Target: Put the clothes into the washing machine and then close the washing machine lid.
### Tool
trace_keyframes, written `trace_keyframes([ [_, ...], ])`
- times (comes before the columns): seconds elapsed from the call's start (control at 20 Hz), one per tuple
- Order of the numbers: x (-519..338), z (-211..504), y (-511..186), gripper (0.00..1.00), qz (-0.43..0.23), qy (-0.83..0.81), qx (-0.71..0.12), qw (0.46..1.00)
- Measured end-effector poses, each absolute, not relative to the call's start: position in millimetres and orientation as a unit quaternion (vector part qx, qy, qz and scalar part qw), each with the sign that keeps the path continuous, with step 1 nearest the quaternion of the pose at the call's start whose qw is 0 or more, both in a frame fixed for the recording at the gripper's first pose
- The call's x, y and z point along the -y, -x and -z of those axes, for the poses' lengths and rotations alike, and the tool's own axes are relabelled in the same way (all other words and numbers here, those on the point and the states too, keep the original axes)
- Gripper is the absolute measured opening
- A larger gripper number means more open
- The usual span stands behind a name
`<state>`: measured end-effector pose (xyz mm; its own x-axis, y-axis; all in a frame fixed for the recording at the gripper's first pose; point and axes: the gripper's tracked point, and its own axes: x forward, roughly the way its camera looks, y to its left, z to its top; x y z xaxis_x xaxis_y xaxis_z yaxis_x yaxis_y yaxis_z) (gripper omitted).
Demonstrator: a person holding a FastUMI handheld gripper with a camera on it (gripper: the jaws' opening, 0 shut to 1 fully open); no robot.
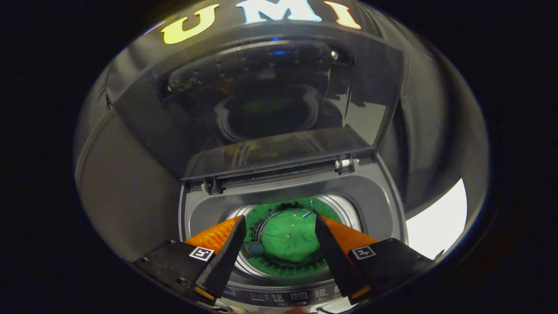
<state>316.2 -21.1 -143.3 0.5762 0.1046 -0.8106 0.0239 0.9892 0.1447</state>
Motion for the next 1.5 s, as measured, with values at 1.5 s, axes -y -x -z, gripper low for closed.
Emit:
trace_keyframes([
  [1.5, -11, -72, -454, 0.98, -0.075, -0.108, -0.302, 0.944],
])
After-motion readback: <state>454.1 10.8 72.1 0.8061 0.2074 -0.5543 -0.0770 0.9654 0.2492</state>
